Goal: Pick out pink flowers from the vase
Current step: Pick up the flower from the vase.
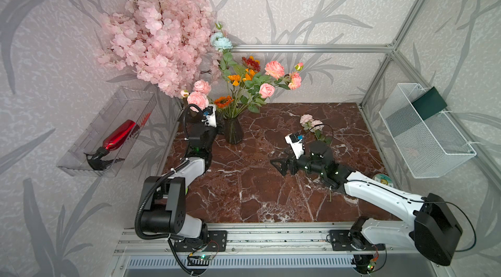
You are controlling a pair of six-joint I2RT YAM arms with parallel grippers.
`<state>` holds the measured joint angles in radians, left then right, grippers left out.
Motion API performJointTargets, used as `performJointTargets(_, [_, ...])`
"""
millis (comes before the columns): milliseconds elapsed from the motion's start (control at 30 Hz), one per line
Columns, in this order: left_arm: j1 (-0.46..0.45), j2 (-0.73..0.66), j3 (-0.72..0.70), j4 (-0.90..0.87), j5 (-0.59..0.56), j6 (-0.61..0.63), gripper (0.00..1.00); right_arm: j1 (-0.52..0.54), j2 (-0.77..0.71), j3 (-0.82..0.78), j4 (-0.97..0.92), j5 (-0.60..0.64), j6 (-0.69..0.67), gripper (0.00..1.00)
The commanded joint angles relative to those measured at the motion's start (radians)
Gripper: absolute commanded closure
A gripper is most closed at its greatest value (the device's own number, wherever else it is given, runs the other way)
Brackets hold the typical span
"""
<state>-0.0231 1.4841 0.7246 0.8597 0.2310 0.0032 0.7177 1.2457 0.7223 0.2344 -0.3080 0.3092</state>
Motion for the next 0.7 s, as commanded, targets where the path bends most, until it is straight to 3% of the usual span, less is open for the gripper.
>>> performJointTargets(0, [0.019, 0.040, 0.061, 0.047, 0.014, -0.025, 0.71, -0.010, 0.011, 0.009, 0.009, -0.009, -0.006, 0.01])
performJointTargets(167, [0.025, 0.081, 0.097, 0.063, 0.040, -0.037, 0.71, -0.015, 0.014, 0.010, 0.012, -0.015, -0.004, 0.01])
performJointTargets(400, [0.026, 0.085, 0.104, 0.092, 0.125, -0.037, 0.84, -0.021, 0.009, 0.014, 0.002, -0.019, -0.006, 0.01])
performJointTargets(500, [0.028, 0.077, 0.105, 0.091, 0.158, -0.043, 0.98, -0.021, 0.005, 0.014, 0.000, -0.019, -0.005, 0.01])
performJointTargets(667, [0.029, 0.055, 0.102, 0.081, 0.183, -0.051, 1.00, -0.021, -0.002, 0.013, -0.004, -0.020, 0.000, 0.01])
